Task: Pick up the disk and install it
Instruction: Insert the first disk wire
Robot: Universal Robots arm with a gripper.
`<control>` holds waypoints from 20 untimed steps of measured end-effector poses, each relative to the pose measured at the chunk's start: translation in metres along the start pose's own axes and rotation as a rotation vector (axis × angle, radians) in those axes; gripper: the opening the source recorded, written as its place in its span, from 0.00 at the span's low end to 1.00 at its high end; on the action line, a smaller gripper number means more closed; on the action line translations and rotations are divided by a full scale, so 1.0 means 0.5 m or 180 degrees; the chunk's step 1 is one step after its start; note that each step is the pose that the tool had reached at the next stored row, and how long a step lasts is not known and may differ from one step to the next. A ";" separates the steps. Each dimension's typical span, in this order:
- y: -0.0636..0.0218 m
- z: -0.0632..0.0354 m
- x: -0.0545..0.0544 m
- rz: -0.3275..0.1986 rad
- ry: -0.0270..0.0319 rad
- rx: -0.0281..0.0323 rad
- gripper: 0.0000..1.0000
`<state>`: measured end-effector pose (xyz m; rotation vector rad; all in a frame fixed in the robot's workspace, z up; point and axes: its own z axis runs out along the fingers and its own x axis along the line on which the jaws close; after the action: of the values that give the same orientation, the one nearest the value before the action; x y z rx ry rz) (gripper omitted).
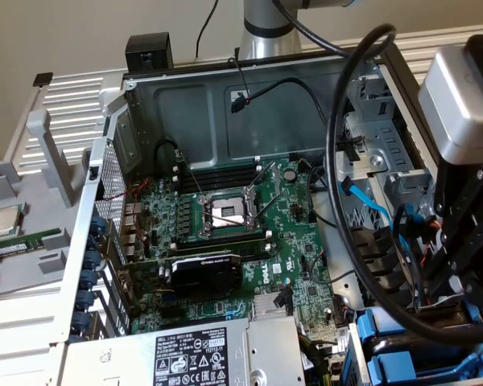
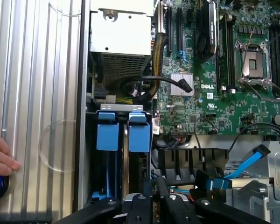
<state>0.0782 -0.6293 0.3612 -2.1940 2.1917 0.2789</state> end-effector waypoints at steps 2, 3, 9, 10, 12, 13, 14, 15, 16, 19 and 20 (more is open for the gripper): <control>0.000 0.000 0.000 0.0001 0.0002 0.0000 0.16; 0.000 0.000 0.001 0.0001 0.0004 0.0000 0.16; 0.000 0.000 0.003 -0.0002 0.0005 0.0000 0.16; 0.000 0.000 0.003 -0.0002 0.0005 0.0000 0.16; 0.000 0.000 0.003 -0.0003 0.0006 -0.0001 0.16; 0.000 0.000 0.003 -0.0011 0.0007 -0.0002 0.16; 0.000 0.000 0.003 -0.0028 0.0008 -0.0004 0.16; 0.000 0.000 0.003 -0.0048 0.0011 -0.0007 0.16; 0.000 0.000 0.004 -0.0066 0.0013 -0.0010 0.16; 0.000 0.001 0.005 -0.0092 0.0015 -0.0012 0.16; 0.000 0.001 0.006 -0.0093 0.0015 -0.0011 0.16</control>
<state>0.0782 -0.6321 0.3603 -2.2287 2.1612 0.2771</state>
